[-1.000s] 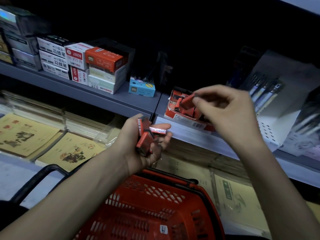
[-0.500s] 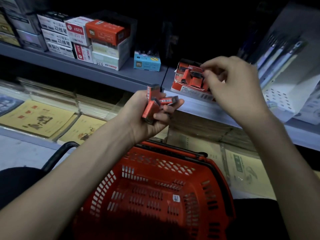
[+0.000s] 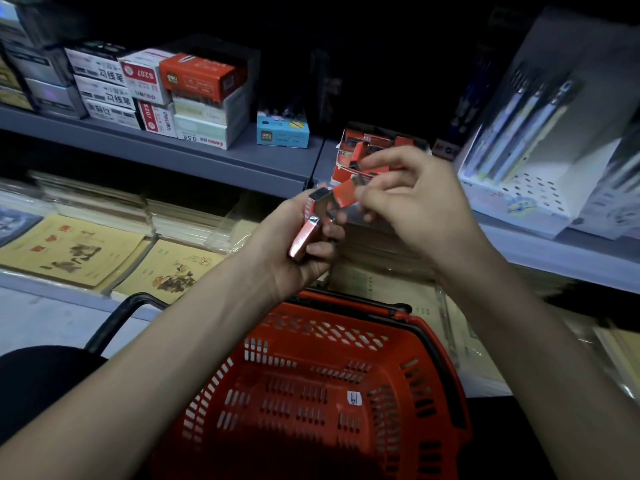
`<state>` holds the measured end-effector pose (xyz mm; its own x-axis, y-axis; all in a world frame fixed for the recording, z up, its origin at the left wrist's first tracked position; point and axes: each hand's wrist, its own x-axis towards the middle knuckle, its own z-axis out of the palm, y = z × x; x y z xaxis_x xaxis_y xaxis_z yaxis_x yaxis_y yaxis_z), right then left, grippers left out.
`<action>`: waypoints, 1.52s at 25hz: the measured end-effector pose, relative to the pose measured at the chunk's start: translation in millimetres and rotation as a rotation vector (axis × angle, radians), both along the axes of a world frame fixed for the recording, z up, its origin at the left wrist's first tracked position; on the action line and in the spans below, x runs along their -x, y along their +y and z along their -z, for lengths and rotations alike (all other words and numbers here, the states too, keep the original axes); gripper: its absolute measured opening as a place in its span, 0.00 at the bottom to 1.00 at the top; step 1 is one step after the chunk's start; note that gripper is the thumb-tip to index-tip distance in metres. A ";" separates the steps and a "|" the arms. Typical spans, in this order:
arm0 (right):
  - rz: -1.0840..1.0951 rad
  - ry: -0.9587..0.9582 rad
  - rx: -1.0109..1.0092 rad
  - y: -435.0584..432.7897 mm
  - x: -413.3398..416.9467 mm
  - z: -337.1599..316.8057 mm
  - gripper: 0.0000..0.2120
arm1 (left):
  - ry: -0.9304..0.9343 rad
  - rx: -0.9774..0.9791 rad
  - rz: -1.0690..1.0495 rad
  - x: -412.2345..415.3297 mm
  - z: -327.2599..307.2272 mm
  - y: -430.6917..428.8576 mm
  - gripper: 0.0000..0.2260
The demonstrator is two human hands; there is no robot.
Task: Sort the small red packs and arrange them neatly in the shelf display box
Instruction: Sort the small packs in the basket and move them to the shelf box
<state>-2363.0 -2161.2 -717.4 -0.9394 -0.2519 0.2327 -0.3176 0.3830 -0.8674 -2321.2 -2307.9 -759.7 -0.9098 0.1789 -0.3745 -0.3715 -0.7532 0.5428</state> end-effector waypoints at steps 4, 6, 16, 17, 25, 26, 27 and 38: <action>0.240 0.423 -0.101 13.7 15.0 -14.3 0.08 | -0.131 -0.051 -0.081 -3.5 2.0 -6.4 0.17; 0.210 0.567 -0.298 17.6 20.9 -11.6 0.07 | -0.209 -0.088 -0.133 -3.7 4.9 -8.3 0.19; 0.157 0.524 -0.385 13.5 1.9 -4.3 0.08 | -0.008 0.006 -0.089 -5.1 -2.5 -1.0 0.05; 0.112 0.395 -0.295 7.2 -6.1 -4.9 0.07 | 0.038 0.036 -0.092 -5.6 -4.4 0.4 0.05; -0.057 -0.102 -0.078 -4.7 -15.2 -6.4 0.05 | 0.053 0.134 -0.187 -3.4 -2.7 -1.9 0.06; -0.015 -0.072 -0.038 -3.5 -10.5 -8.8 0.06 | -0.020 0.073 -0.194 -2.7 -1.5 -4.7 0.08; 0.040 -0.026 -0.003 -2.3 -4.0 -11.5 0.07 | -0.107 -0.017 -0.208 -2.4 0.4 -7.9 0.09; 0.267 0.566 -0.392 -13.4 86.1 -27.9 0.09 | -0.179 -0.237 -0.242 -7.8 -6.5 -23.6 0.20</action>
<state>-2449.1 -2174.7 -689.4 -0.7435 -0.1954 0.6396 -0.5283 0.7579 -0.3826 -2313.4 -2331.5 -753.3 -0.8604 0.0678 -0.5050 -0.2407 -0.9277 0.2855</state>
